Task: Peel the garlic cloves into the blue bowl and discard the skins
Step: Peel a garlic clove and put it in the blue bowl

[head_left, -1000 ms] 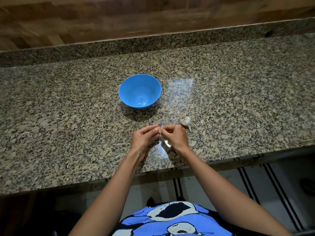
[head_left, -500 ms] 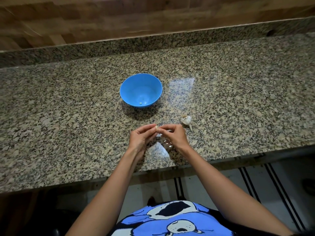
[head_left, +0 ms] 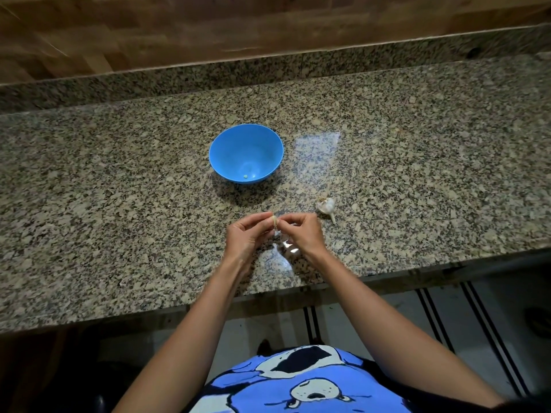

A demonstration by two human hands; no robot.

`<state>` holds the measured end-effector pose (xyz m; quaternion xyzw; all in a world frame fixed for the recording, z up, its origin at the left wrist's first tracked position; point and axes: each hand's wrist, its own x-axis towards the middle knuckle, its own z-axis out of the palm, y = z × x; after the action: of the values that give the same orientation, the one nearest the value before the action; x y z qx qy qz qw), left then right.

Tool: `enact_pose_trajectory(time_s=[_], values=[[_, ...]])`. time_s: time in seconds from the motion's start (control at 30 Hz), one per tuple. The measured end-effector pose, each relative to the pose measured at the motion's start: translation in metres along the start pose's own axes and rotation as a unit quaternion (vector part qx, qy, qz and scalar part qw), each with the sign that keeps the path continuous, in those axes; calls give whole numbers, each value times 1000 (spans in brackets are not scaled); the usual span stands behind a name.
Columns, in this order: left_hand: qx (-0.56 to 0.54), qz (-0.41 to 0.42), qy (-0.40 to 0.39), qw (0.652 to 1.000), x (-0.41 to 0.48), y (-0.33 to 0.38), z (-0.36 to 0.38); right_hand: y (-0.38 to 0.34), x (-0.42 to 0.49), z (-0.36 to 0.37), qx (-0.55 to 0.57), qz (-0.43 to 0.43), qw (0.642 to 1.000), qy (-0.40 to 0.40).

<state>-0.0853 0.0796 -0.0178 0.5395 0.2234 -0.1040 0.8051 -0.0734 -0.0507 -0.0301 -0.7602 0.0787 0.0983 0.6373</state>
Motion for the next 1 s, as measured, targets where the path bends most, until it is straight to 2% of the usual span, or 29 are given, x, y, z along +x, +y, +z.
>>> enact_pose_trajectory(time_s=[0.13,0.27,0.57,0.73,0.87,1.0], values=[[47,21,-2,999,-3,1,4,1,-4,1,-28,-18,999,27],[31,-6,-20,999,-3,7,0,-5,-8,0,27,-10,1000,-7],[-6,-4,-19,1000,-1,3,-4,-8,-8,-1,112,109,988,-21],[52,41,3,998,0,-1,-3,-9,-9,2,144,158,976,-32],[121,83,6,989,3,-2,-6,-10,-11,-1,139,137,979,-54],[125,89,-8,988,2,-5,-4,-10,-8,-2,118,104,988,-9]])
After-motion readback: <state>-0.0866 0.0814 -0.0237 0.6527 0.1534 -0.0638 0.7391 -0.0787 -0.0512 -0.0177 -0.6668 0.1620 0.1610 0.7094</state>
